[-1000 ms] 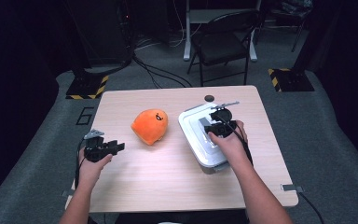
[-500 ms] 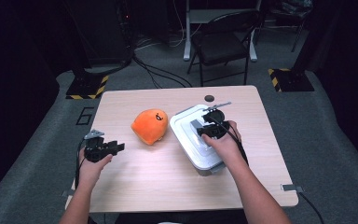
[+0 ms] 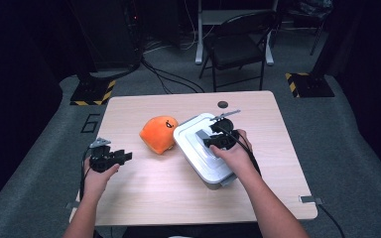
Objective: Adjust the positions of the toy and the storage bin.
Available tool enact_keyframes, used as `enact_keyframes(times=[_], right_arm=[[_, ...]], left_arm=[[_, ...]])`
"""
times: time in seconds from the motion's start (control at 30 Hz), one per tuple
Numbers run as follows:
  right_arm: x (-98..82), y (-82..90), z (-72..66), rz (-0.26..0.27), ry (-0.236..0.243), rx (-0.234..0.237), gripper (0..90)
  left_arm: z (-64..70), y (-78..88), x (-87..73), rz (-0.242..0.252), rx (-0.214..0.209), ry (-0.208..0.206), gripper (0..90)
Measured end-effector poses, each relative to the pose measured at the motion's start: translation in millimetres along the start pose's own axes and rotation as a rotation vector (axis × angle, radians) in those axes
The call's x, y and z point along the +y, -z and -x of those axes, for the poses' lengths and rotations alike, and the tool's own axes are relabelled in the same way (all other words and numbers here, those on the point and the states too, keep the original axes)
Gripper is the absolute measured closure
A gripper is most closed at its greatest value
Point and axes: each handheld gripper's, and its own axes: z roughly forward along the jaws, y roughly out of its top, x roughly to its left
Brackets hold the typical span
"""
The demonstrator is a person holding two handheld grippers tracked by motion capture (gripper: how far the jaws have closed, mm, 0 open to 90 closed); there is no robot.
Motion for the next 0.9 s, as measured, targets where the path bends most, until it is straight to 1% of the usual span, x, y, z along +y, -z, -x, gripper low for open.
enact_keyframes(times=[0.17, 0.27, 0.3, 0.33, 0.4, 0.47, 0.63, 0.67, 0.73, 0.77, 0.87, 0.9], right_arm=[[0.1, -0.3, -4.8, -0.007, 0.003, 0.015, 66.8], [0.3, -0.6, -6.5, -0.006, 0.013, 0.006, 66.7], [0.0, -1.0, -5.5, -0.006, 0.022, -0.006, 66.7], [-0.2, -1.0, -5.0, -0.004, 0.018, -0.009, 66.7], [-0.5, -1.1, -3.4, 0.001, 0.002, 0.005, 66.6], [-0.9, -1.0, -2.5, 0.003, 0.002, 0.01, 66.6], [-1.5, -0.8, -2.8, 0.005, 0.008, 0.007, 66.4], [-1.6, -0.5, -2.7, 0.003, 0.019, 0.005, 66.2], [-1.4, 0.2, -3.1, 0.008, 0.03, 0.002, 64.5], [-1.1, 0.7, -3.3, 0.011, 0.034, -0.004, 63.8], [-0.9, 1.7, -2.9, 0.011, 0.032, 0.002, 61.7], [-1.0, 1.8, -2.7, 0.01, 0.033, 0.002, 61.2]], left_arm=[[-0.9, 0.0, 0.1, 0.0, 0.003, 0.003, 53.7], [-1.3, -0.2, 0.2, -0.004, 0.004, 0.002, 53.5], [-1.5, -1.2, 0.2, 0.003, 0.005, 0.003, 53.4], [-1.6, -1.0, 0.2, -0.005, 0.005, 0.003, 53.3], [-2.0, -2.4, 0.3, 0.0, 0.009, 0.006, 52.6], [-3.0, -4.1, 1.6, -0.008, 0.011, 0.005, 51.9], [-0.9, -10.9, 7.4, -0.016, 0.02, -0.005, 49.5], [-0.2, -12.0, 9.3, -0.026, 0.022, -0.01, 49.3], [0.3, -13.7, 11.0, -0.029, 0.024, -0.017, 48.8], [0.3, -16.9, 14.6, -0.031, 0.024, -0.023, 48.6], [0.3, -22.1, 18.3, -0.039, 0.032, -0.025, 47.8], [0.8, -24.0, 19.5, -0.046, 0.028, -0.015, 47.8]])
